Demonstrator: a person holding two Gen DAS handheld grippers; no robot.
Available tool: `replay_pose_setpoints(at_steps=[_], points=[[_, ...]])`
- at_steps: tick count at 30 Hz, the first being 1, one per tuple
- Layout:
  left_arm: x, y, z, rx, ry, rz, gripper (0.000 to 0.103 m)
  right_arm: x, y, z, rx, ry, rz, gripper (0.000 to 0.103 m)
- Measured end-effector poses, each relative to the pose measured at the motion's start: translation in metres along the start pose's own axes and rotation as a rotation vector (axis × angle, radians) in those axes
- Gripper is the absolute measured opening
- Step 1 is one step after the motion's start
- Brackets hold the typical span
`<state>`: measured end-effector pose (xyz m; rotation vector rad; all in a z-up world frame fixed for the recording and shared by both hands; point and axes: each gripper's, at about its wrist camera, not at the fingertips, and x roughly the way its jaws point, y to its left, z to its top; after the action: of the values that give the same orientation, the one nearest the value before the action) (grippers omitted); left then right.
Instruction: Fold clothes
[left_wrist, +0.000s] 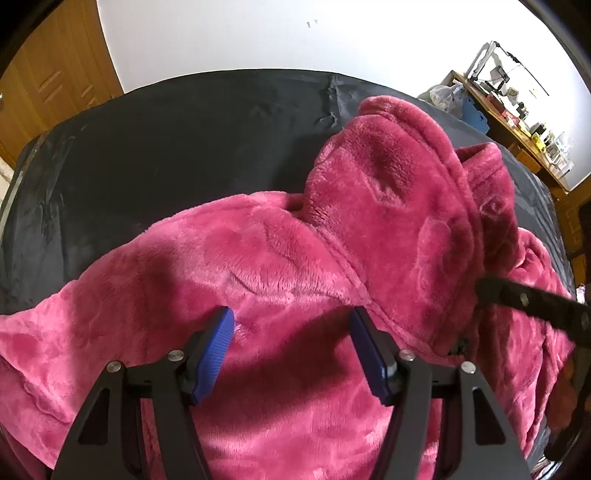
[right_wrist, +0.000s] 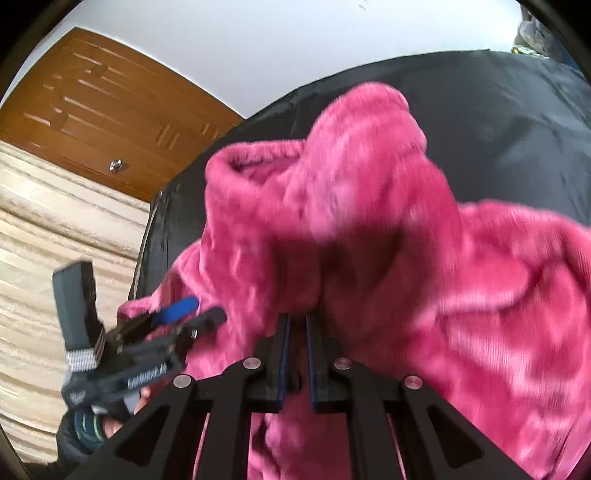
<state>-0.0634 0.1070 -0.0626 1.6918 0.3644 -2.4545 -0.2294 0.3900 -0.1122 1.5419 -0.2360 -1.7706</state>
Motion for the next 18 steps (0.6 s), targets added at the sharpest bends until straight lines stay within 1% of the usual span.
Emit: replay_pose_setpoints(at_steps=[1,4,5,6,7,8,11,13,18], points=[[-0.001,0.001,0.000,-0.005,0.000,-0.003,0.069,0.003,-0.001,0.002,0.004,0.007,0.003,0.017],[-0.002,0.006,-0.001,-0.014,0.001,-0.010,0.069,0.009,-0.005,0.008,0.012,0.022,0.014,0.025],[-0.002,0.007,-0.001,-0.015,0.001,-0.011,0.069,0.010,-0.005,0.009,0.013,0.021,0.020,0.029],[-0.002,0.008,-0.001,-0.016,0.001,-0.013,0.069,0.009,-0.006,0.009,0.016,0.018,0.033,0.037],[-0.002,0.008,0.000,-0.017,0.001,-0.014,0.069,0.008,-0.007,0.010,0.020,0.015,0.048,0.049],[-0.001,0.006,0.000,-0.020,0.001,-0.016,0.069,0.006,-0.008,0.008,0.023,0.010,0.059,0.052],[0.002,0.000,0.000,-0.027,0.002,-0.021,0.069,0.011,-0.008,0.011,0.033,0.006,0.068,0.053],[0.009,-0.015,0.006,-0.028,0.004,-0.022,0.069,0.021,-0.004,0.011,0.034,0.008,0.081,0.053],[0.010,-0.018,0.008,-0.024,0.004,-0.021,0.069,0.035,0.004,0.016,0.028,0.020,0.126,0.052]])
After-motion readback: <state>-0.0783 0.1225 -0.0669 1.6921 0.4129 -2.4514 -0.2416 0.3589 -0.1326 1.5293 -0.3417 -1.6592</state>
